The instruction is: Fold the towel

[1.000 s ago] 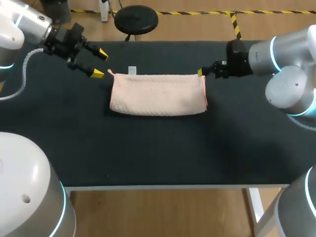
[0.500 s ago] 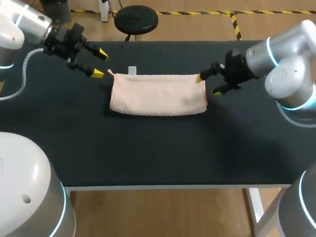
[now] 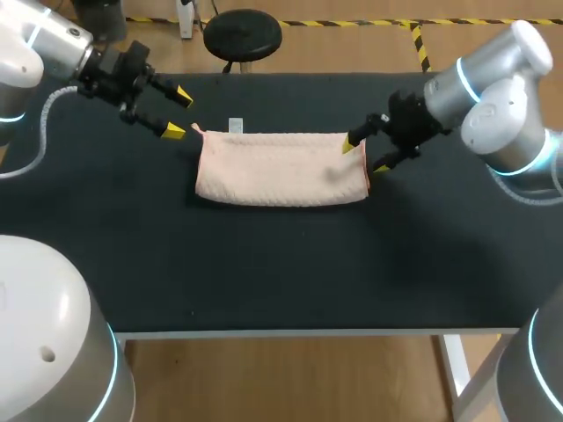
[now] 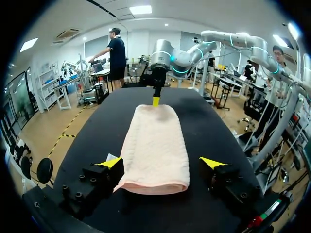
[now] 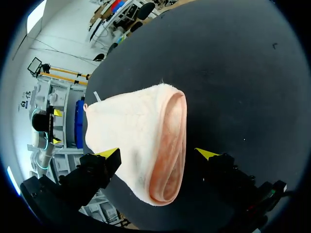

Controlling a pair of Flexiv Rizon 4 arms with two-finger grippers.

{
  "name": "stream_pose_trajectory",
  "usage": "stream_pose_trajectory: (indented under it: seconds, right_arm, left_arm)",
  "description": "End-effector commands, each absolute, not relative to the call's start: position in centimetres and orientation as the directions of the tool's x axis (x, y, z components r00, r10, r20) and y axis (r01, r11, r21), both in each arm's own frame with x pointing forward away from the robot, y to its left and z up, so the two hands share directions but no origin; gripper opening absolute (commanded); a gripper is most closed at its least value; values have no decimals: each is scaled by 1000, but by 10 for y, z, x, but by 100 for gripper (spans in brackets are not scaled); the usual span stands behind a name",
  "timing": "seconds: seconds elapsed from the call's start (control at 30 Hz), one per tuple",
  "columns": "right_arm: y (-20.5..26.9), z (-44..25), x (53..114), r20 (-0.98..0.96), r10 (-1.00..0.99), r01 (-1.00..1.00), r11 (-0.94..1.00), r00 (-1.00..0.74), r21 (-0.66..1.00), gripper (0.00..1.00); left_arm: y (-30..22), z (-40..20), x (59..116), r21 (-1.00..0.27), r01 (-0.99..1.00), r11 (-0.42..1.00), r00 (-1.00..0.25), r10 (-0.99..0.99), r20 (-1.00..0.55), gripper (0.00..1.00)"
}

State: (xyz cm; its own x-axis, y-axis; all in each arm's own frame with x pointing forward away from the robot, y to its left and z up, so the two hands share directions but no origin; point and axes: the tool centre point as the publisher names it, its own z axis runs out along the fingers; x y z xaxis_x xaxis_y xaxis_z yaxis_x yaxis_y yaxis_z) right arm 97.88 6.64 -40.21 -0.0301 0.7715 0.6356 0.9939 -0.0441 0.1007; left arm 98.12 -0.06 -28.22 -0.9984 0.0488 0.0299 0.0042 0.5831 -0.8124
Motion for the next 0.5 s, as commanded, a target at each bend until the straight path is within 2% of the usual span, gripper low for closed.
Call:
stream_pose_trajectory:
  seconds: [0.03, 0.5]
  right_arm:
    - [69, -407, 983, 636, 771, 994, -41, -31, 99, 100]
    - [78, -412, 988, 641, 766, 993, -32, -49, 114, 100]
  left_arm:
    - [-1, -283, 981, -813, 5, 582, -998, 48, 28, 100]
    - [-1, -283, 981, -813, 5, 582, -998, 48, 28, 100]
